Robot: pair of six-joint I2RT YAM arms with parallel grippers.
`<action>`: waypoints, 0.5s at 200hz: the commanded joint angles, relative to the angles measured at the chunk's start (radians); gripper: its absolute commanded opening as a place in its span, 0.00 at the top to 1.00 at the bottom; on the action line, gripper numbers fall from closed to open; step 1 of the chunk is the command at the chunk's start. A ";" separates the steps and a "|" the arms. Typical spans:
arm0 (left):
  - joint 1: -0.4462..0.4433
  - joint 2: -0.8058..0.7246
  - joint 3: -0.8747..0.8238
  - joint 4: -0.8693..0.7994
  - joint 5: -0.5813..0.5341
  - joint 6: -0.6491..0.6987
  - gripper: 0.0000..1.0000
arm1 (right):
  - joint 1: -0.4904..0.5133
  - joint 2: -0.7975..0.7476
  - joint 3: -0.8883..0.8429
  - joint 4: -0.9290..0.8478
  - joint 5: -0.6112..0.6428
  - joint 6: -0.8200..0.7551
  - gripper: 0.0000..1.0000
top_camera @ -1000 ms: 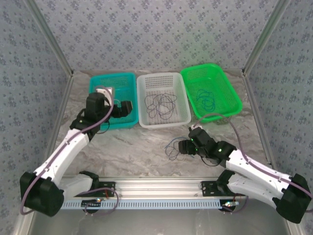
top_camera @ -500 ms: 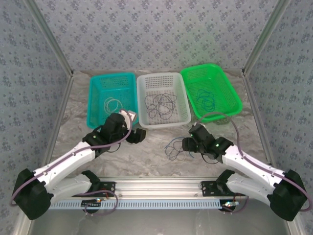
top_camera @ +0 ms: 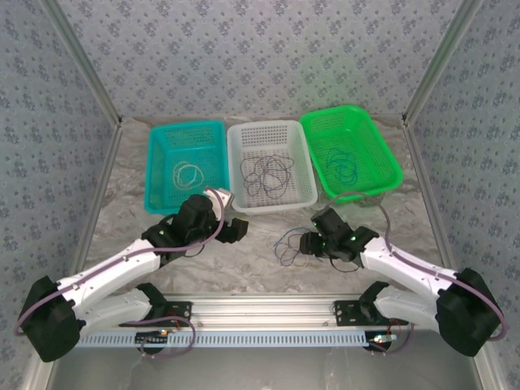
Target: Untangle the cables
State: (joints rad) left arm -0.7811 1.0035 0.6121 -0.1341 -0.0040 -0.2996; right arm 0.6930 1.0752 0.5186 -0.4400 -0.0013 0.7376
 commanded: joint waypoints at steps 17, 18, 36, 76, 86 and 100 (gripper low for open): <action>-0.006 -0.015 -0.011 0.033 -0.030 -0.001 0.12 | -0.005 0.060 -0.002 0.050 -0.048 0.047 0.51; -0.006 -0.016 -0.012 0.033 -0.031 -0.002 0.12 | -0.005 0.065 -0.001 0.051 -0.050 0.047 0.51; -0.006 -0.021 -0.017 0.033 -0.039 0.000 0.12 | -0.005 0.101 0.001 0.054 -0.045 0.049 0.52; -0.006 -0.028 -0.025 0.037 -0.047 -0.001 0.11 | -0.005 0.119 -0.002 0.078 -0.014 0.051 0.65; -0.006 -0.029 -0.027 0.037 -0.049 -0.001 0.11 | -0.005 0.106 0.000 0.077 0.000 0.054 0.73; -0.007 -0.030 -0.028 0.034 -0.053 -0.002 0.10 | -0.005 0.067 0.000 0.059 0.034 0.056 0.84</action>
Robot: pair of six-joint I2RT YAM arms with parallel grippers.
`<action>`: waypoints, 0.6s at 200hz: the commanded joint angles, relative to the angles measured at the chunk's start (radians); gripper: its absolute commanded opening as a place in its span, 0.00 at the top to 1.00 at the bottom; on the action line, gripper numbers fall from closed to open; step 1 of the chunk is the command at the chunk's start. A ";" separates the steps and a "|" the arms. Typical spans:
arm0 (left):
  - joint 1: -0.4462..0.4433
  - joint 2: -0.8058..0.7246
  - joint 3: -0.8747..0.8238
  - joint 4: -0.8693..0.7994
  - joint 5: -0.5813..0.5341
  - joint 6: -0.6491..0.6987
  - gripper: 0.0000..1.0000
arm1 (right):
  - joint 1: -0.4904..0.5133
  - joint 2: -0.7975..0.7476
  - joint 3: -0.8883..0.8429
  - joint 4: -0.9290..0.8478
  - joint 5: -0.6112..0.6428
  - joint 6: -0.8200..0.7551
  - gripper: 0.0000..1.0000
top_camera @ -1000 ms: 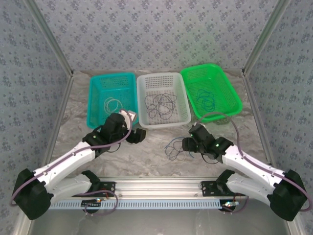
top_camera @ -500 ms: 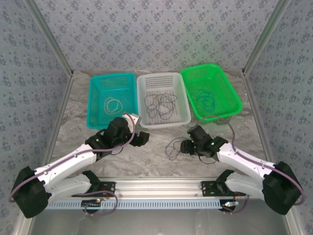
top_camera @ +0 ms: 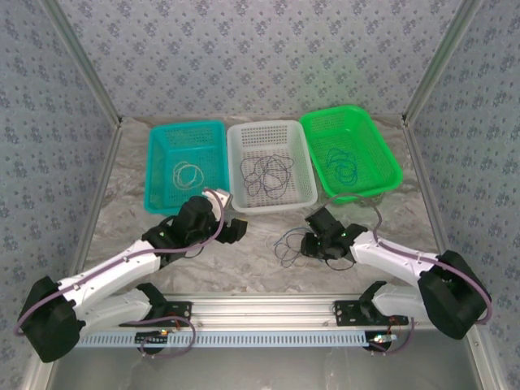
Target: Untangle the cables
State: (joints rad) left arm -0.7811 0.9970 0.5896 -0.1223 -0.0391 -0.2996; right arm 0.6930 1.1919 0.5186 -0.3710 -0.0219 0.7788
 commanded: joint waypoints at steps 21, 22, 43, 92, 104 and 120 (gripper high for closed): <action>-0.006 -0.026 -0.009 0.019 -0.022 -0.004 0.10 | -0.007 -0.158 -0.002 -0.071 0.139 0.044 0.95; -0.006 -0.026 -0.009 0.018 -0.021 -0.005 0.10 | -0.007 -0.164 -0.003 -0.076 0.143 0.045 0.95; -0.006 -0.024 -0.016 0.025 -0.019 -0.010 0.10 | -0.018 -0.289 -0.007 -0.160 0.205 0.059 0.97; -0.010 -0.008 -0.023 0.050 0.001 -0.030 0.10 | -0.070 -0.440 -0.006 -0.292 0.217 0.015 1.00; -0.010 -0.003 -0.022 0.053 0.003 -0.033 0.10 | -0.070 -0.473 0.011 -0.298 0.224 -0.009 1.00; -0.013 0.003 -0.022 0.060 0.010 -0.040 0.10 | -0.063 -0.518 0.051 -0.304 0.235 -0.057 1.00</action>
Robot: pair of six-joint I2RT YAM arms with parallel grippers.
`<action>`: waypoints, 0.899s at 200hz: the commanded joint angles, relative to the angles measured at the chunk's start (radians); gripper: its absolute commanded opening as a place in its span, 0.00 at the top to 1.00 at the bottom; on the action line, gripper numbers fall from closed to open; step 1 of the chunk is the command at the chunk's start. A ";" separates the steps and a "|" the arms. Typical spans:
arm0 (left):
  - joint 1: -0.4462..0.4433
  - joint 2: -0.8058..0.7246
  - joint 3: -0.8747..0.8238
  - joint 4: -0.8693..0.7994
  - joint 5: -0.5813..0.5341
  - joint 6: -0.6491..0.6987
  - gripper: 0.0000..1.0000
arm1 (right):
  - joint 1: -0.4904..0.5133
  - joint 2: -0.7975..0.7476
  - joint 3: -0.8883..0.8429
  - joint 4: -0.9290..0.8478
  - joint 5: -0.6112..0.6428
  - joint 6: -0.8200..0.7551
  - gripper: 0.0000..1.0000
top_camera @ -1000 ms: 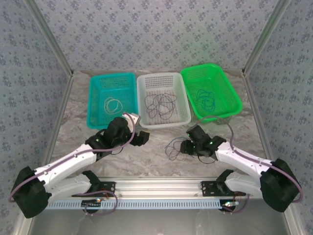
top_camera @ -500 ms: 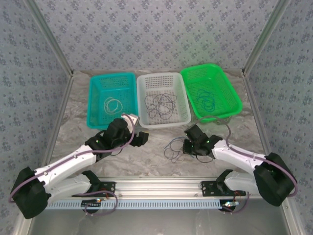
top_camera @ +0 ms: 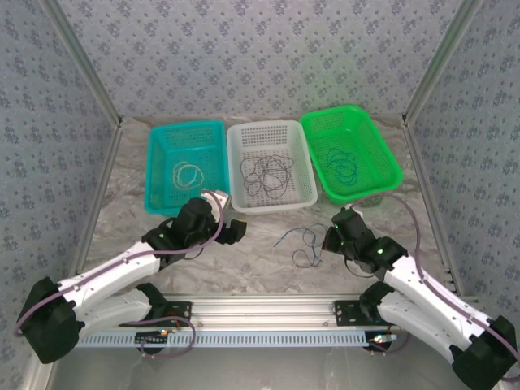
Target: Untangle the cables
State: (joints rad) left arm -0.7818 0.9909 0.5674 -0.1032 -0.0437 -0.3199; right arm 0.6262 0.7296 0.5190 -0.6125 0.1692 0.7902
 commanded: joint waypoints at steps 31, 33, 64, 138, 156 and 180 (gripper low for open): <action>-0.037 0.028 0.000 0.107 0.087 -0.001 0.10 | 0.026 -0.104 0.109 -0.027 0.022 -0.152 1.00; -0.040 0.030 0.000 0.114 0.094 0.000 0.10 | 0.027 -0.103 0.111 -0.024 0.020 -0.179 1.00; -0.096 0.089 0.017 0.234 0.192 0.017 0.11 | 0.049 -0.101 0.123 0.065 -0.022 -0.240 1.00; -0.189 0.279 0.092 0.472 0.283 -0.062 0.16 | 0.107 -0.073 0.115 0.211 -0.039 -0.263 1.00; -0.200 0.303 0.099 0.504 0.263 -0.079 0.18 | 0.125 -0.070 0.104 0.257 -0.035 -0.259 1.00; -0.219 0.336 0.126 0.514 0.248 -0.092 0.19 | 0.152 -0.059 0.109 0.270 0.000 -0.263 1.00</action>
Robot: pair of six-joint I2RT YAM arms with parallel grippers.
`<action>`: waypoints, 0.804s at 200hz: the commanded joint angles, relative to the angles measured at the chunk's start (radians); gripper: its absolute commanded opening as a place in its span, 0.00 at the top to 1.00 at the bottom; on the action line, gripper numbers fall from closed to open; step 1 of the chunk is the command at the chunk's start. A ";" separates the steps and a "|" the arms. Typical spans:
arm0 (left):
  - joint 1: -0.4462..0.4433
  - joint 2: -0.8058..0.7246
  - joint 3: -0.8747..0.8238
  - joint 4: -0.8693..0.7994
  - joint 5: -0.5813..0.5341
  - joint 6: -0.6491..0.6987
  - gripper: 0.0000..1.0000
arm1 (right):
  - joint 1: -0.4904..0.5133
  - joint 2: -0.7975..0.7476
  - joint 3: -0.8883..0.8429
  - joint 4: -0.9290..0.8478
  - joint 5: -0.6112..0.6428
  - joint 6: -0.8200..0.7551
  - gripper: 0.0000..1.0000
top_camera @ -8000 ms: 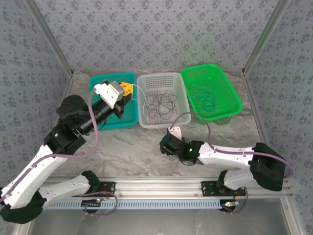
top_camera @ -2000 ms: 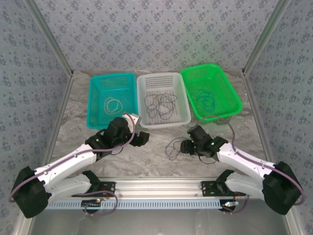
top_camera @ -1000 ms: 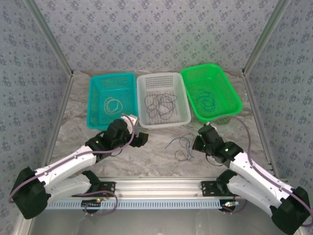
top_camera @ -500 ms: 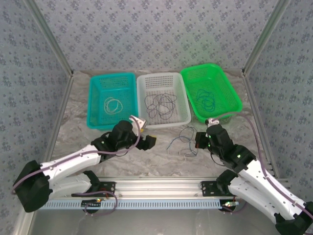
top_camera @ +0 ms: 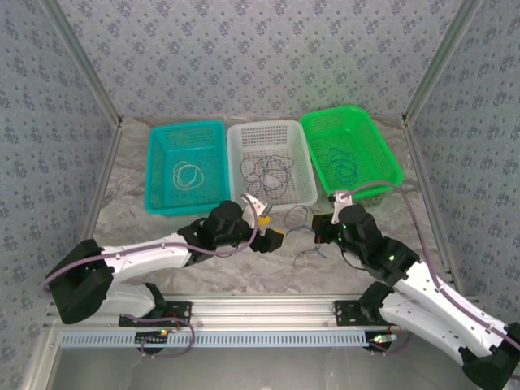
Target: Untangle the cables
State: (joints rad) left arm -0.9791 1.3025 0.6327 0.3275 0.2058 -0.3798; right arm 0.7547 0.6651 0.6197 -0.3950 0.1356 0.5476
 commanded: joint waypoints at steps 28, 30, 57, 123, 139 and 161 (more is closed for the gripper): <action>-0.039 0.072 0.097 0.088 -0.044 -0.052 0.24 | 0.053 0.010 0.011 0.078 0.050 -0.025 1.00; -0.041 0.075 0.098 0.089 -0.049 -0.057 0.25 | 0.054 0.011 0.011 0.079 0.050 -0.025 1.00; -0.041 0.115 0.118 0.098 -0.102 -0.100 0.38 | 0.074 0.014 0.013 0.076 0.063 -0.023 1.00; -0.052 0.131 0.179 -0.096 -0.259 -0.100 0.80 | 0.104 -0.005 0.028 0.047 0.114 -0.022 1.00; -0.052 0.129 0.189 -0.170 -0.304 -0.088 0.82 | 0.105 -0.019 0.036 0.023 0.148 -0.022 1.00; -0.052 0.119 0.182 -0.245 -0.352 -0.076 0.83 | 0.105 -0.048 0.049 -0.011 0.200 -0.017 1.00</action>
State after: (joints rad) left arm -1.0233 1.4300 0.7921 0.2131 -0.0551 -0.4797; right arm 0.8536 0.6533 0.6235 -0.3569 0.2485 0.5396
